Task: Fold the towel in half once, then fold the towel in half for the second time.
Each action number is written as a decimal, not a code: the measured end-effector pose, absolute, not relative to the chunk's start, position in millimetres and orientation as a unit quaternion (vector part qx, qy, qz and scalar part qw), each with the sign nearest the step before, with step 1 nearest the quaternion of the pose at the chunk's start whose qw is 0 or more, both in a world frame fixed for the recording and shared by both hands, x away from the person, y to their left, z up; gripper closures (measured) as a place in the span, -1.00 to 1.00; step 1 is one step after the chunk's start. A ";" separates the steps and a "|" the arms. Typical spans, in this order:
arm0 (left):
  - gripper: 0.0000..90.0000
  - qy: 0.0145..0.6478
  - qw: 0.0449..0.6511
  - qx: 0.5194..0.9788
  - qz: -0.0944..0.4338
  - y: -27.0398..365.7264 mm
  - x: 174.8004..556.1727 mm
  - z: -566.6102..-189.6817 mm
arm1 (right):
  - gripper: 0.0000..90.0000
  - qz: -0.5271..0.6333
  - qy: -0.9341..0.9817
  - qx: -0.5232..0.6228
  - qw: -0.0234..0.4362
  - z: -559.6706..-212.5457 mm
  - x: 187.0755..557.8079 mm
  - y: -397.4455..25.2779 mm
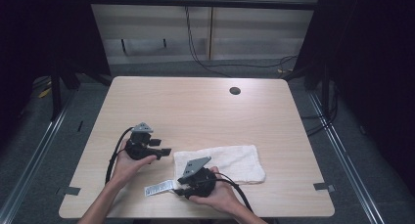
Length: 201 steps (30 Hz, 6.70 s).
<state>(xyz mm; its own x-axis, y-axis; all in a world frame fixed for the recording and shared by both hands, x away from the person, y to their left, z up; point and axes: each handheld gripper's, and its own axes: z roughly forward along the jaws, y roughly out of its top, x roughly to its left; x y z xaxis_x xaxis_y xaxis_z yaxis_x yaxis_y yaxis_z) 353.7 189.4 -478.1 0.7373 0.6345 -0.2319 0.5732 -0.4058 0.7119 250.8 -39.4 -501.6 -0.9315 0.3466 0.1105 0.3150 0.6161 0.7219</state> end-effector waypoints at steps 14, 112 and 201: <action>-0.20 0.352 0.381 0.854 0.045 171.9 356.5 -486.1 | 0.74 0.395 0.897 0.187 0.062 -502.6 246.8 -39.5; 0.90 0.330 0.443 0.833 -0.019 190.0 351.2 -439.9 | 0.89 0.481 0.845 0.233 0.008 -433.9 258.9 -31.0; 0.88 0.280 0.387 0.875 -0.079 28.7 376.8 -468.4 | 0.83 0.451 0.821 0.347 0.057 -473.1 239.1 -166.0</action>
<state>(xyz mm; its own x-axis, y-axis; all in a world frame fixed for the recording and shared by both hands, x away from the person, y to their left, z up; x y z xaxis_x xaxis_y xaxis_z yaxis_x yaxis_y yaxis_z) 376.8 28.7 -468.4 0.8311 0.4286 -0.3544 0.5505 -0.5439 0.6333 239.1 -166.0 -473.1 -0.7530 0.6207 0.2185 0.5176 0.3536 0.7791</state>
